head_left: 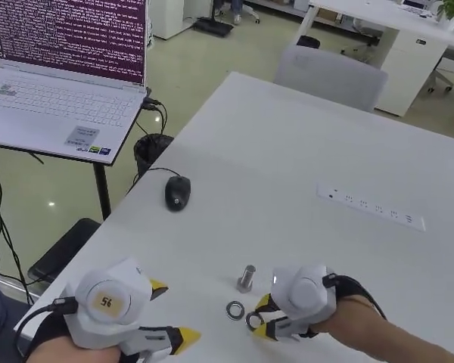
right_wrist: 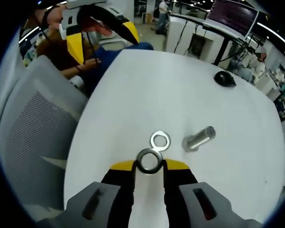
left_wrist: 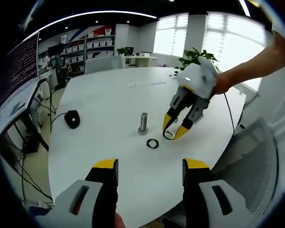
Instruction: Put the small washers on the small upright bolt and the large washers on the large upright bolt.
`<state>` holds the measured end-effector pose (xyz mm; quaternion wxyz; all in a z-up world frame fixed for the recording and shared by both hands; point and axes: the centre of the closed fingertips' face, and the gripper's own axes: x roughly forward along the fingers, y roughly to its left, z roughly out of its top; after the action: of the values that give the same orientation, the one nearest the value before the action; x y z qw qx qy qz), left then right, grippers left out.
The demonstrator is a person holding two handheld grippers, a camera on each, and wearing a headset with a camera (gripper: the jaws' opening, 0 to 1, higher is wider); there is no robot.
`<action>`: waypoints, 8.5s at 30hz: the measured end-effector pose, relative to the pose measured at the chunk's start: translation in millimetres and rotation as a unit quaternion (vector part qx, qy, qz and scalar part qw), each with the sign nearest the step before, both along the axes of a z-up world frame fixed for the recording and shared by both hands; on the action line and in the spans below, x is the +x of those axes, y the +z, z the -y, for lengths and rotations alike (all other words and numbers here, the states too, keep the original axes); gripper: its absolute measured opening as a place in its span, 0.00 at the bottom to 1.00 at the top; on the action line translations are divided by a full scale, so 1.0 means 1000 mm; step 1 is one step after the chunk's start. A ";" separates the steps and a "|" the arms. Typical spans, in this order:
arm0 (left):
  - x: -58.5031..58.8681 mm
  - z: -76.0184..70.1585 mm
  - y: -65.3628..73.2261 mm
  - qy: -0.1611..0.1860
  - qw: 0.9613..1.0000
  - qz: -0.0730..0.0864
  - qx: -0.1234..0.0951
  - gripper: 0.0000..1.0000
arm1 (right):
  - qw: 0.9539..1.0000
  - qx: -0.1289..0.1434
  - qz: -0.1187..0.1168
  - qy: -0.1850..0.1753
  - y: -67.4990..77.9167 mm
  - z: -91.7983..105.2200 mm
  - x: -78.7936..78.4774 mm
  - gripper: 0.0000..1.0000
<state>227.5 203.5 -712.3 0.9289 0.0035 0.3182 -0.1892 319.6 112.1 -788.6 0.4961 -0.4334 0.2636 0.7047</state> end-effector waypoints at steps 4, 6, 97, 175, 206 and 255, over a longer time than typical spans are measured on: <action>0.000 0.001 -0.001 -0.001 1.000 0.000 -0.001 0.53 | 1.000 0.009 0.006 -0.013 0.011 -0.001 0.010 0.23; 0.001 0.001 -0.002 -0.002 1.000 -0.001 -0.001 0.53 | 1.000 0.018 0.007 -0.019 0.019 -0.004 0.013 0.23; -0.009 -0.005 -0.007 0.014 1.000 -0.006 -0.007 0.53 | 0.989 -0.052 -0.008 -0.140 -0.026 -0.033 0.053 0.25; -0.010 -0.001 -0.004 0.007 1.000 -0.003 -0.007 0.53 | 0.993 -0.018 -0.029 -0.111 -0.029 -0.027 -0.001 0.23; -0.003 0.005 -0.004 -0.002 1.000 -0.002 -0.006 0.53 | 0.989 0.022 0.010 -0.149 0.029 -0.009 0.042 0.23; -0.006 -0.002 -0.006 0.004 1.000 -0.007 -0.005 0.53 | 0.994 -0.013 0.003 -0.112 0.018 -0.052 0.055 0.23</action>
<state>221.3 205.7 -718.3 0.9274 -0.0038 0.3240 -0.1867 375.0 164.0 -771.1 0.5673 -0.4097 0.3182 0.6396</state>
